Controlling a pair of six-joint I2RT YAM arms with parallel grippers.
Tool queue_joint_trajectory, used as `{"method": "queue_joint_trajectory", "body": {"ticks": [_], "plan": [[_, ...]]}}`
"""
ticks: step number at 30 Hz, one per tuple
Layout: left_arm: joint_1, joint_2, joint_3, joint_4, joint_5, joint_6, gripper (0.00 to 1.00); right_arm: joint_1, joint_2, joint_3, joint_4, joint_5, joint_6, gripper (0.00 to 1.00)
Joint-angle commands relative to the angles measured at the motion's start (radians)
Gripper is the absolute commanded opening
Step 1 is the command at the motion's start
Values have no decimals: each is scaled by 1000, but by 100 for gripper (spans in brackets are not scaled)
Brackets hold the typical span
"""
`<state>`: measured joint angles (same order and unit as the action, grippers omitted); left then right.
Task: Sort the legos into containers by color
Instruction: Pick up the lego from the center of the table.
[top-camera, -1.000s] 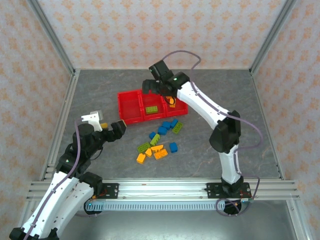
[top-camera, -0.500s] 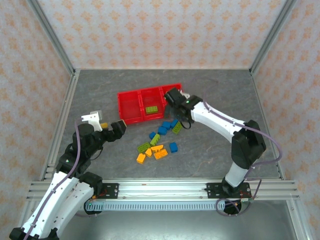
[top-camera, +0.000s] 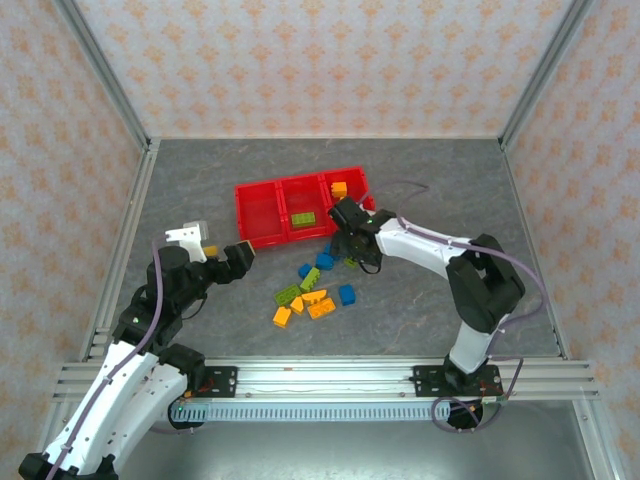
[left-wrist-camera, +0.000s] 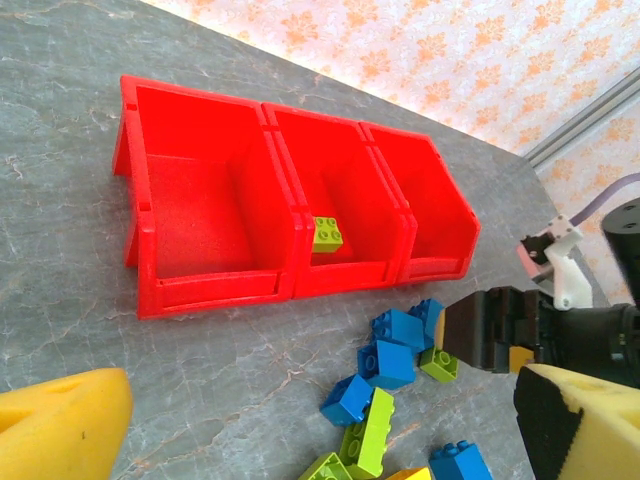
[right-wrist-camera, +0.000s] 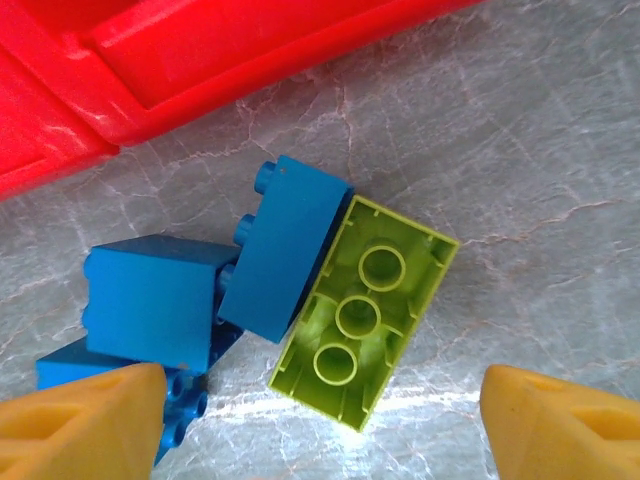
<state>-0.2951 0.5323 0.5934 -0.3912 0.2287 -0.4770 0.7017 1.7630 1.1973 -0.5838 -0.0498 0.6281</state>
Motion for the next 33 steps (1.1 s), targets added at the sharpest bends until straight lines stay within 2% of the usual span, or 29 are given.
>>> {"method": "queue_joint_trajectory", "body": {"ticks": [1, 12, 21, 24, 33], "plan": [[-9, -8, -9, 30, 3, 14, 99, 1, 28, -4, 14, 9, 7, 77], [-9, -3, -9, 32, 3, 14, 99, -2, 28, -35, 31, 21, -4, 65], [-13, -13, -20, 55, 76, 31, 99, -11, 79, -40, 52, 18, -13, 64], [-20, -10, -20, 54, 70, 31, 99, -20, 90, -43, 48, 26, -23, 63], [-43, 44, -17, 51, 94, 38, 99, -66, 79, -91, 50, 49, -42, 55]]}}
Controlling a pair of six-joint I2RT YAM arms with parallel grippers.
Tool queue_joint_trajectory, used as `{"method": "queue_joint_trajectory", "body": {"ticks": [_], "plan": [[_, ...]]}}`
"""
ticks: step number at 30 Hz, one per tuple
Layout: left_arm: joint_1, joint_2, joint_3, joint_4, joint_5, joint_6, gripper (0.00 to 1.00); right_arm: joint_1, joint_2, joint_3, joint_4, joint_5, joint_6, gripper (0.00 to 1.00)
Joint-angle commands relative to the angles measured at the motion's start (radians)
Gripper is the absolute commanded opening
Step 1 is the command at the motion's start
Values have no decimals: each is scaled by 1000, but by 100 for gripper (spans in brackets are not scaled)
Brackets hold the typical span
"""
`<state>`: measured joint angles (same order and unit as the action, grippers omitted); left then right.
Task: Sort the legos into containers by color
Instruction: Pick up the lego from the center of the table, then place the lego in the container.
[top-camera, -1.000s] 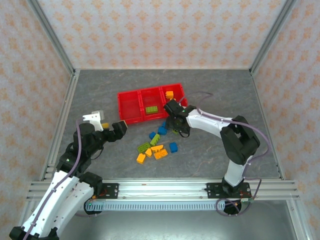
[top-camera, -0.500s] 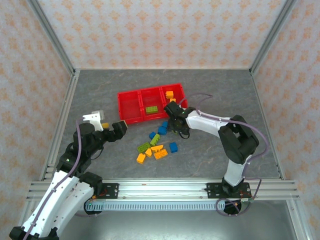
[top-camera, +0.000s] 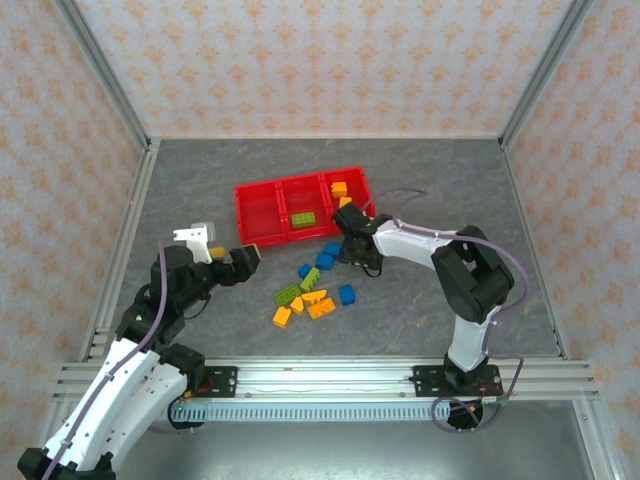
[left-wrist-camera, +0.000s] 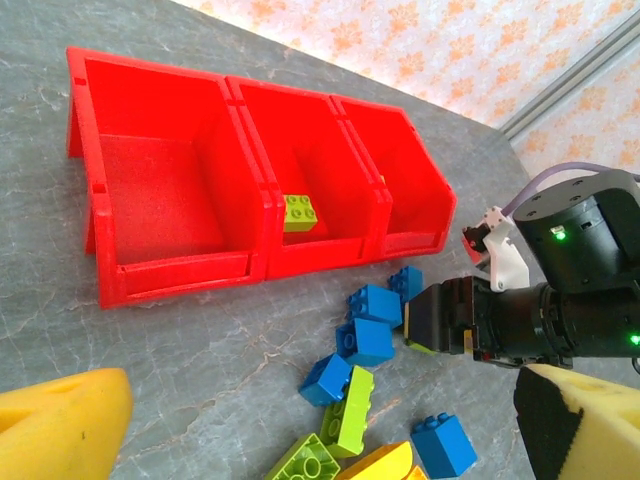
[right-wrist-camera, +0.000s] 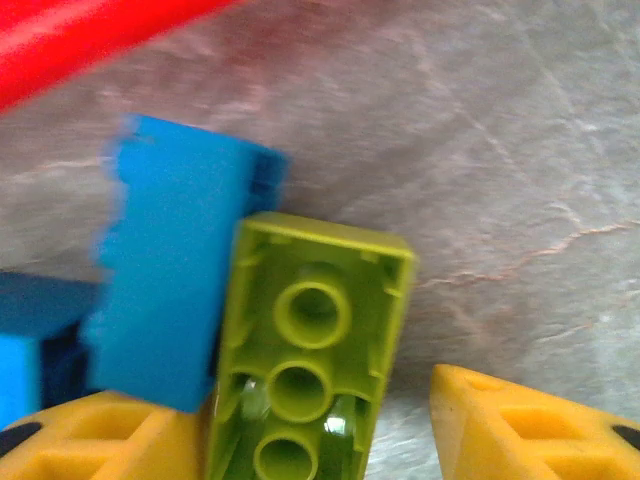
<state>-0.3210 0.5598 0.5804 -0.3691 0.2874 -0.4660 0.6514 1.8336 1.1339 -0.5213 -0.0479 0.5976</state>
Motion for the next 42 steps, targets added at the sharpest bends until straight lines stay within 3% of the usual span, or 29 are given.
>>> {"method": "queue_joint_trajectory", "body": {"ticks": [1, 8, 13, 19, 29, 37, 42], "plan": [[-24, 26, -4, 30, 41, 28, 99, -19, 7, -32, -10, 45, -12, 55], [-138, 120, -1, 35, 96, 46, 99, -29, 28, -29, 0, 40, -29, 52], [-215, 165, 9, 14, 52, 44, 99, -32, 53, 1, -14, 37, -48, 41], [-234, 143, 10, 11, 39, 40, 99, -30, -17, 26, -48, 29, -67, 28], [-242, 132, 43, -35, 0, 39, 99, -29, -198, 227, -110, -17, -125, 28], [-242, 109, 80, -105, -61, 30, 99, -29, -10, 590, -179, -36, -229, 28], [-242, 106, 98, -142, -90, 31, 99, -25, 128, 710, -129, -121, -239, 27]]}}
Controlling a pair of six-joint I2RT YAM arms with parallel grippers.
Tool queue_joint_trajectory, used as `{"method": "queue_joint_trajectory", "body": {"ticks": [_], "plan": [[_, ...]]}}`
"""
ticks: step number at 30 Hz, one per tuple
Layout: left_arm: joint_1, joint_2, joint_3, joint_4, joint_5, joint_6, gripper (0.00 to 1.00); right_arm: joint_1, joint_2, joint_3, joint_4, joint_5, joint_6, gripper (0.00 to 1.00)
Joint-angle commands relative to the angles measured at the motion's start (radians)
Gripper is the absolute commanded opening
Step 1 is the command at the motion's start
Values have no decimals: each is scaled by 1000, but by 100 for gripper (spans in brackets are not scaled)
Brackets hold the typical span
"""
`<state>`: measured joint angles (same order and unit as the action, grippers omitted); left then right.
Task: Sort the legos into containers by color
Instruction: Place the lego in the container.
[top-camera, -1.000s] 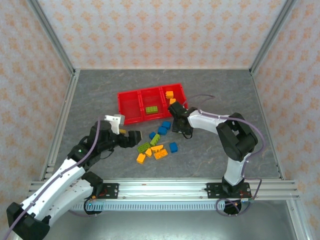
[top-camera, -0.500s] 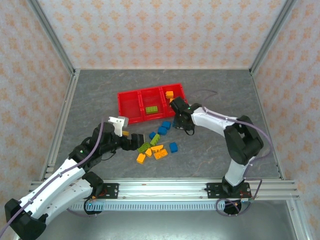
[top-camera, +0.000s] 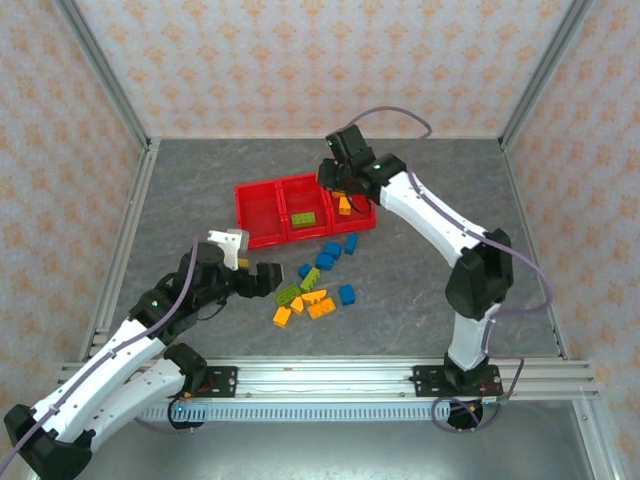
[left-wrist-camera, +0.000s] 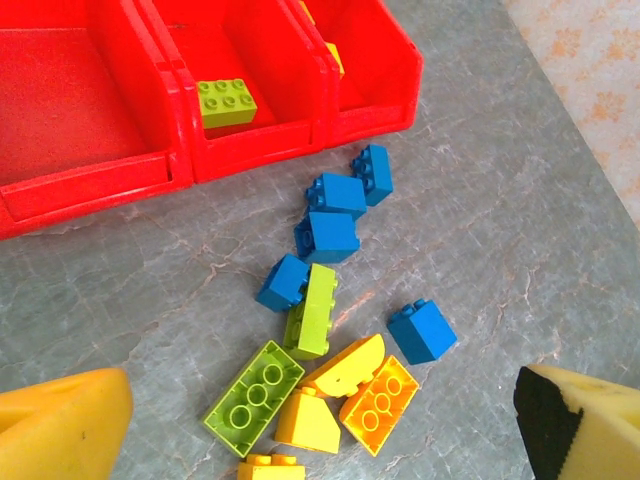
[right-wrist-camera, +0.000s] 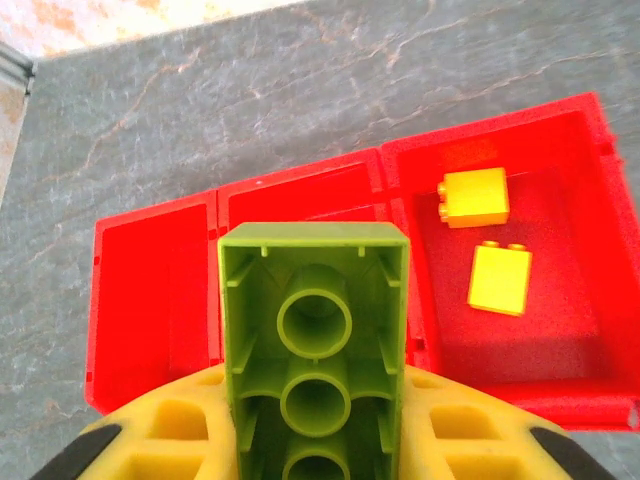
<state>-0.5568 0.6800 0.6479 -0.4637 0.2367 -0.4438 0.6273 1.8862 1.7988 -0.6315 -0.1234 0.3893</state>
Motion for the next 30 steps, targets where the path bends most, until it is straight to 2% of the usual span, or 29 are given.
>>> {"method": "queue_joint_trajectory", "body": {"ticks": [1, 7, 13, 21, 26, 30], "plan": [[-6, -16, 31, -47, -38, 6, 99, 3, 111, 76, -20, -55, -33, 27], [-6, -30, 25, -45, -44, 2, 99, 17, 271, 210, -16, -110, -25, 27], [-6, -34, 23, -45, -105, -10, 99, 17, 361, 256, 13, -154, 10, 28], [-6, -45, -2, 3, -62, -1, 99, 21, 457, 301, 28, -216, 26, 33], [-6, -43, -4, 6, -53, 4, 99, 26, 470, 308, 38, -213, 40, 42], [-6, -40, -1, -3, -112, -7, 99, 28, 470, 325, 26, -203, 51, 57]]}}
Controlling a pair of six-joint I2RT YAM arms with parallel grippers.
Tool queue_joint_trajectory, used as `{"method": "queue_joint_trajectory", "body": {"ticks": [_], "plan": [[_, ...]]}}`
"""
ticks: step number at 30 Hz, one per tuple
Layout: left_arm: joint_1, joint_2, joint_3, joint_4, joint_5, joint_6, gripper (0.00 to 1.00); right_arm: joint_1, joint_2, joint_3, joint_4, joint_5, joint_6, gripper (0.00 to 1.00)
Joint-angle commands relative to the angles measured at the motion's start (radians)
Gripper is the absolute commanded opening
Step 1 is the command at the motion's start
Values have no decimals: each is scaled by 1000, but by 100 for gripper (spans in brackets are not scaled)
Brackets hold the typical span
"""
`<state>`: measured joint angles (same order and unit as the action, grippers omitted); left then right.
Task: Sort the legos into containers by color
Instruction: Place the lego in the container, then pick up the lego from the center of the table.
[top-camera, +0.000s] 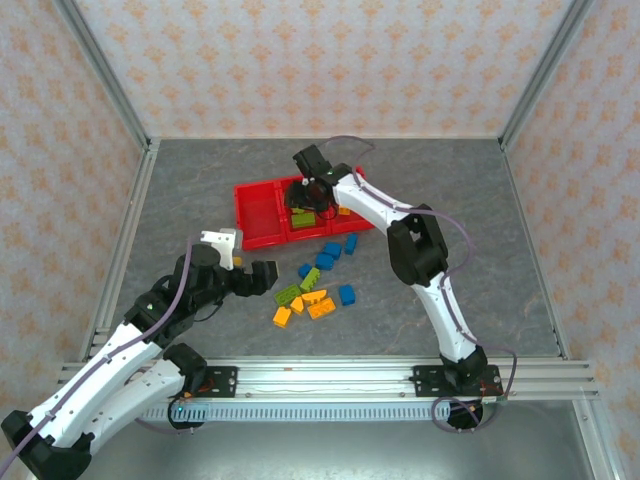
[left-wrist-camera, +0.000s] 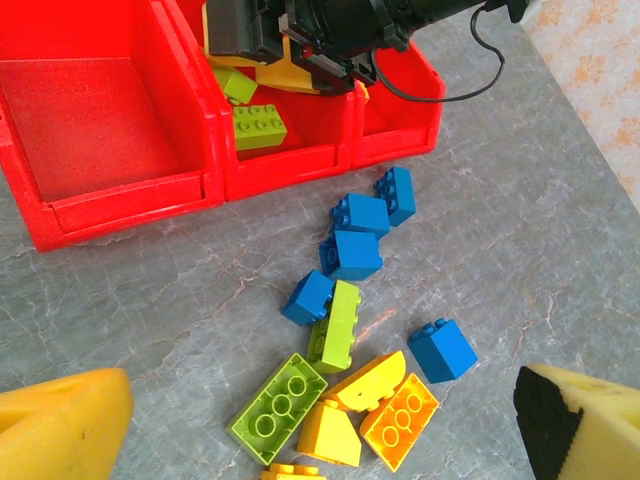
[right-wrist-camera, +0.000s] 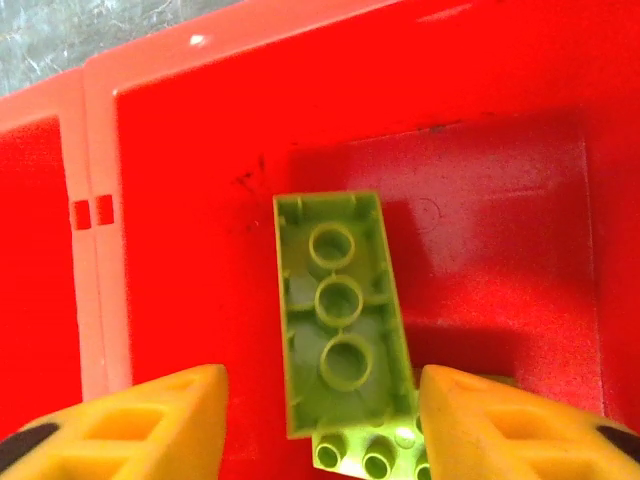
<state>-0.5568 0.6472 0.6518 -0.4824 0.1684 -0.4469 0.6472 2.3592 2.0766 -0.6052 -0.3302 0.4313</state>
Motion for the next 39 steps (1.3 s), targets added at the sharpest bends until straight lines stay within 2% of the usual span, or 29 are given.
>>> {"method": "queue_joint_trajectory", "body": {"ticks": [1, 6, 15, 24, 25, 28, 31, 36, 39], "plan": [[-6, -6, -4, 14, -54, -6, 99, 9, -3, 54, -3, 2, 7, 60], [-6, 8, -4, 13, -48, -5, 99, 18, -23, 87, -43, 17, 4, 71], [-6, 29, -6, 22, -9, 7, 99, 34, -175, 53, -116, 102, 21, 73], [-6, 44, -5, 25, 12, 12, 99, 34, -443, -273, -95, 252, 76, 73], [-6, 46, -5, 24, 13, 13, 99, 34, -475, -316, -94, 274, 88, 75], [-7, 49, -5, 23, 17, 13, 99, 34, -556, -432, -86, 306, 95, 91], [-8, 54, -6, 25, 19, 14, 99, 26, -613, -534, -90, 361, 120, 97], [-8, 60, -3, 22, 25, 16, 99, 6, -651, -659, -83, 399, 156, 97], [-9, 54, -4, 22, 24, 16, 99, 0, -648, -715, -52, 388, 168, 92]]}}
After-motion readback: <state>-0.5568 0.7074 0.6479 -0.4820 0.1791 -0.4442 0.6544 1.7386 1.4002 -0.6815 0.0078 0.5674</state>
